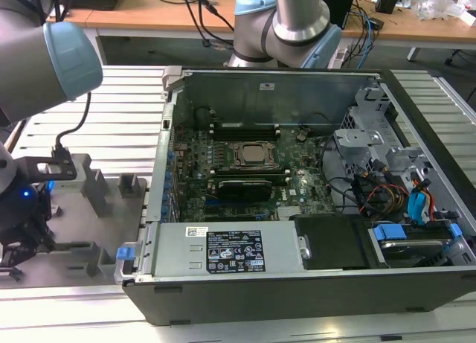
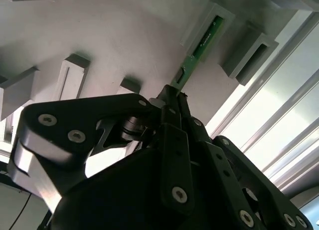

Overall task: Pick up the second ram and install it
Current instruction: 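Pick up the second ram and move it above second insertion slot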

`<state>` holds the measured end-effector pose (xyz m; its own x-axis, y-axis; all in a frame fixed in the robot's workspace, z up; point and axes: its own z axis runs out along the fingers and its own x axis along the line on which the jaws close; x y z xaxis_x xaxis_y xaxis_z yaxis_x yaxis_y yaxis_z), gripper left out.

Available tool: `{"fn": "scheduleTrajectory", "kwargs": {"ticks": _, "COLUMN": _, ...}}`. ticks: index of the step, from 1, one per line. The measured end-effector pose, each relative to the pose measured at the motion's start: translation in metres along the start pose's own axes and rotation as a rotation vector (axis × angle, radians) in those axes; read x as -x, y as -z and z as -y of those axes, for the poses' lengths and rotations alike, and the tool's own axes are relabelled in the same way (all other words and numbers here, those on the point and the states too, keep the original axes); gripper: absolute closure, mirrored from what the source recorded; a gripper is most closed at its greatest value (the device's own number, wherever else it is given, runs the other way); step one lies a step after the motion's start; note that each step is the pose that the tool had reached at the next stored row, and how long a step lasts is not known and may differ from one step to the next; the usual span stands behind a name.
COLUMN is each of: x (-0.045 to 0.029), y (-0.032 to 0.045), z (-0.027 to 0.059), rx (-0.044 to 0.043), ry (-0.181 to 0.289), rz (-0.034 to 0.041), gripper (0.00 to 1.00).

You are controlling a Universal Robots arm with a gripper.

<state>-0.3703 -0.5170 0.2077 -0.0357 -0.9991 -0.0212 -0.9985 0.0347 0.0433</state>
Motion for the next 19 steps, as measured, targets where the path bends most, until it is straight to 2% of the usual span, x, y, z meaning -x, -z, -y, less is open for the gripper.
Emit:
{"fn": "scheduleTrajectory", "kwargs": {"ticks": 10, "x": 0.0003, "y": 0.0120, "z": -0.0005, "rx": 0.0000, "ry": 0.000, "rz": 0.0000, "gripper": 0.87}}
{"fn": "scheduleTrajectory", "kwargs": {"ticks": 19, "x": 0.0006, "y": 0.0281, "z": -0.0012, "rx": 0.0000, "ry": 0.000, "rz": 0.0000, "gripper": 0.87}}
